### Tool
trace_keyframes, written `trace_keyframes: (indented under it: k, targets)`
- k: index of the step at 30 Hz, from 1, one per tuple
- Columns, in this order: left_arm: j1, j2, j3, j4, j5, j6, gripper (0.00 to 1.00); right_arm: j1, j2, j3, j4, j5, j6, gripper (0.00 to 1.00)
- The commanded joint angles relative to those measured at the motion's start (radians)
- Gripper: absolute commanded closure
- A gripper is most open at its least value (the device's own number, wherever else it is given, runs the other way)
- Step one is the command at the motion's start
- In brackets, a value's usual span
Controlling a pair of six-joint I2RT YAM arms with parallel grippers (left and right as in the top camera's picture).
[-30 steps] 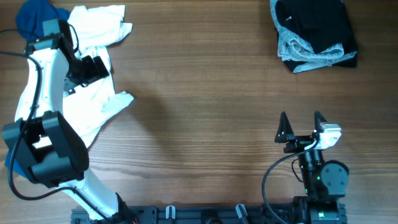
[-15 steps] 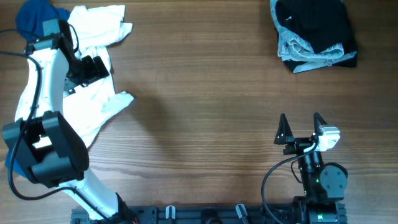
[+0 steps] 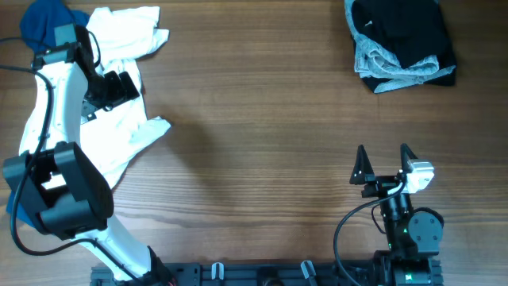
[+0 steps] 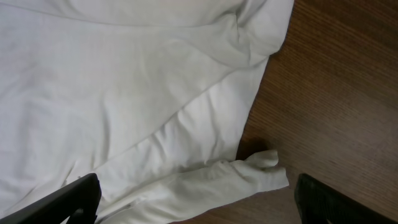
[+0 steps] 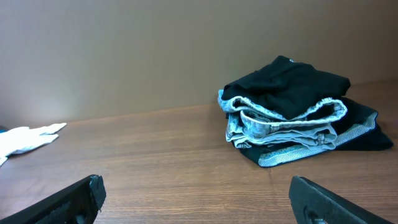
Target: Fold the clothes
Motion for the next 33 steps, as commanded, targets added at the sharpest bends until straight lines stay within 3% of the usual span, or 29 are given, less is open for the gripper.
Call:
trace_keyframes:
  k: [1, 12, 16, 22, 28, 33]
  targets:
    - [0.004, -0.060, 0.010, -0.001, -0.032, 0.013, 0.00, 0.006, -0.009, -0.001, 0.003, 0.012, -0.013, 0.00]
    - [-0.009, -0.494, 0.010, -0.049, -0.032, 0.013, 0.00, 0.006, -0.009, -0.001, 0.003, 0.011, -0.013, 0.00]
    - [-0.032, -0.663, -0.038, 0.089, -0.032, 0.013, 0.00, 0.006, -0.009, -0.001, 0.003, 0.011, -0.013, 0.00]
    - [-0.108, -0.965, -0.387, 0.479, -0.032, 0.013, 0.00, 0.006, -0.009, -0.001, 0.003, 0.012, -0.013, 0.00]
    - [-0.127, -1.352, -0.960, 0.868, -0.027, 0.013, 0.00, 0.006, -0.009, -0.001, 0.002, 0.011, -0.013, 0.00]
    - [-0.127, -1.556, -1.190, 0.981, -0.024, 0.012, 0.00, 0.006, -0.009, -0.001, 0.003, 0.011, -0.013, 0.00]
